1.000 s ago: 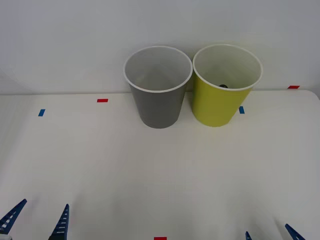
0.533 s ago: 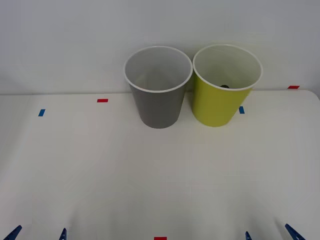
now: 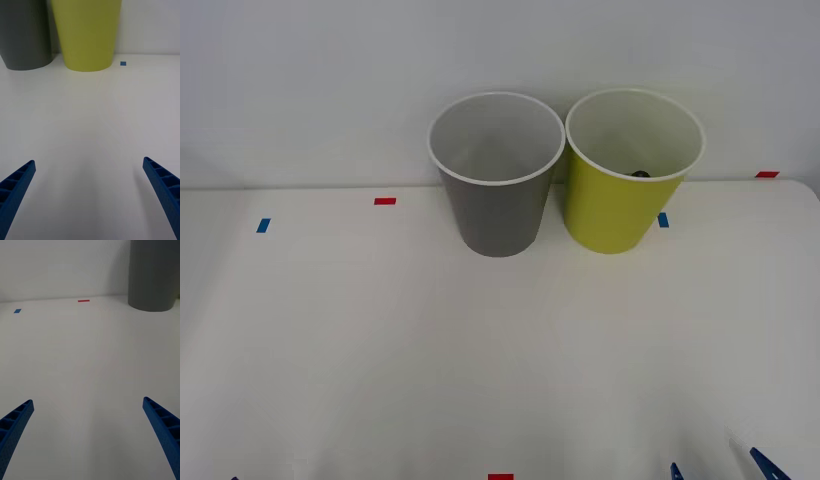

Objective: Put cans in the gray bin and PET bottles in the light green bin.

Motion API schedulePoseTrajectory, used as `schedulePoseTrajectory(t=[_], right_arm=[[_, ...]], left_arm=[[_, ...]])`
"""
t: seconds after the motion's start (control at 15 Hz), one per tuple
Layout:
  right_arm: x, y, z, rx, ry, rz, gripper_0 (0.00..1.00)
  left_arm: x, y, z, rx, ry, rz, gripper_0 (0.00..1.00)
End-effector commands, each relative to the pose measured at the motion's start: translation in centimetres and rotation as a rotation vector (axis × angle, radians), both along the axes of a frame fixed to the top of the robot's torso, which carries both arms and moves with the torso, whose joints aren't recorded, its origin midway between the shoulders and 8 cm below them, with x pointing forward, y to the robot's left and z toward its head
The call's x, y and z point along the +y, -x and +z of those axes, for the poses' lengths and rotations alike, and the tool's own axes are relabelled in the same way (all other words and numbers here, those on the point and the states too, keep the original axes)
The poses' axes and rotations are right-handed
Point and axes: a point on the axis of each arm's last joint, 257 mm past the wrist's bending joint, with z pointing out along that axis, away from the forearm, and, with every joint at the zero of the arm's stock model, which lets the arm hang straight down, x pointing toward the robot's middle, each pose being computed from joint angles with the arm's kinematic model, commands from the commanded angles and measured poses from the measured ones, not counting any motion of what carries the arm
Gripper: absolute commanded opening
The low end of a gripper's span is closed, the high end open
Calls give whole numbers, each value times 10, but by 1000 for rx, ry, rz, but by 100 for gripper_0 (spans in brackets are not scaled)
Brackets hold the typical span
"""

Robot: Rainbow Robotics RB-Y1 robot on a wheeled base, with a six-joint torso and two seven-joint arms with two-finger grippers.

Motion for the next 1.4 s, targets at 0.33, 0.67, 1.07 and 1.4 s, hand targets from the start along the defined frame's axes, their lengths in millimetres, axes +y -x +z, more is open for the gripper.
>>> schedulePoseTrajectory(t=[0.33, 0.67, 1.07, 1.4], right_arm=[[0, 0, 0, 0, 0, 0, 100], [0, 0, 0, 0, 0, 0, 100], [0, 0, 0, 0, 0, 0, 100], [0, 0, 0, 0, 0, 0, 100]], left_arm=[[0, 0, -1, 2, 1, -1, 100], [0, 0, -1, 2, 1, -1, 100], [0, 0, -1, 2, 1, -1, 100], [0, 0, -1, 2, 1, -1, 100]])
